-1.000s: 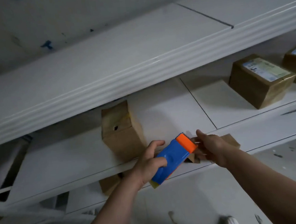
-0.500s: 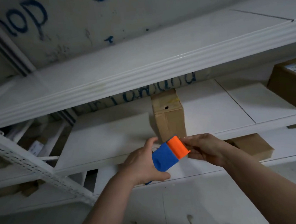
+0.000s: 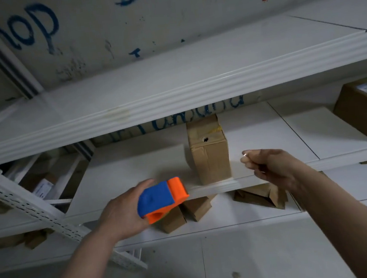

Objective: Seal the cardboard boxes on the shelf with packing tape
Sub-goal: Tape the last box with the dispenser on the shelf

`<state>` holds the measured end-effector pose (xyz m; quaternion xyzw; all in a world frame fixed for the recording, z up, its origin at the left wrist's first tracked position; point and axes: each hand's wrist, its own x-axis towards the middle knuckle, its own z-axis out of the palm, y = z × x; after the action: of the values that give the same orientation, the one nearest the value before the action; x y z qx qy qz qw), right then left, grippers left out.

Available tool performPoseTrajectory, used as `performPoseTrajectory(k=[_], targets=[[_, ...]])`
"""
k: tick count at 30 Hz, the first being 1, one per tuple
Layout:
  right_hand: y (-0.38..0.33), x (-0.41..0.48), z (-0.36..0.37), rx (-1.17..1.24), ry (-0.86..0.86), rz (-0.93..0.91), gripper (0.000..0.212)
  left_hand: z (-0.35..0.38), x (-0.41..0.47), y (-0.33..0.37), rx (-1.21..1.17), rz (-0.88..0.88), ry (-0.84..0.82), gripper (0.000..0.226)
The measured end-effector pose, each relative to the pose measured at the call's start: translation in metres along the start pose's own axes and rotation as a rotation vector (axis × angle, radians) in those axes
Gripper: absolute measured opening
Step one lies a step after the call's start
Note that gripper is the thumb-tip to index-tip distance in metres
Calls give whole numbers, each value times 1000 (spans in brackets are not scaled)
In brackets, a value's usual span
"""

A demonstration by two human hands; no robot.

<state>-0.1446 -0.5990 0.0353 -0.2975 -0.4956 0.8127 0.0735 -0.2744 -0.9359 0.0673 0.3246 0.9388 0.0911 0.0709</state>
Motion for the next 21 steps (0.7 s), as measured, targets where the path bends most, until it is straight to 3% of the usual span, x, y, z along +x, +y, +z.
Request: performPoseTrajectory(k=[7,11,21], targets=[[-33,19,-7,-115,-105,-38,28,-18,27,-20,-211,-45,131,77],[-44,32,-8,-57,-149,-21,22,-14,33,-13,-265,-45,203,69],[-57,63,12,116,-64,-6,16,-25,77,-8,-510,-133,209,61]])
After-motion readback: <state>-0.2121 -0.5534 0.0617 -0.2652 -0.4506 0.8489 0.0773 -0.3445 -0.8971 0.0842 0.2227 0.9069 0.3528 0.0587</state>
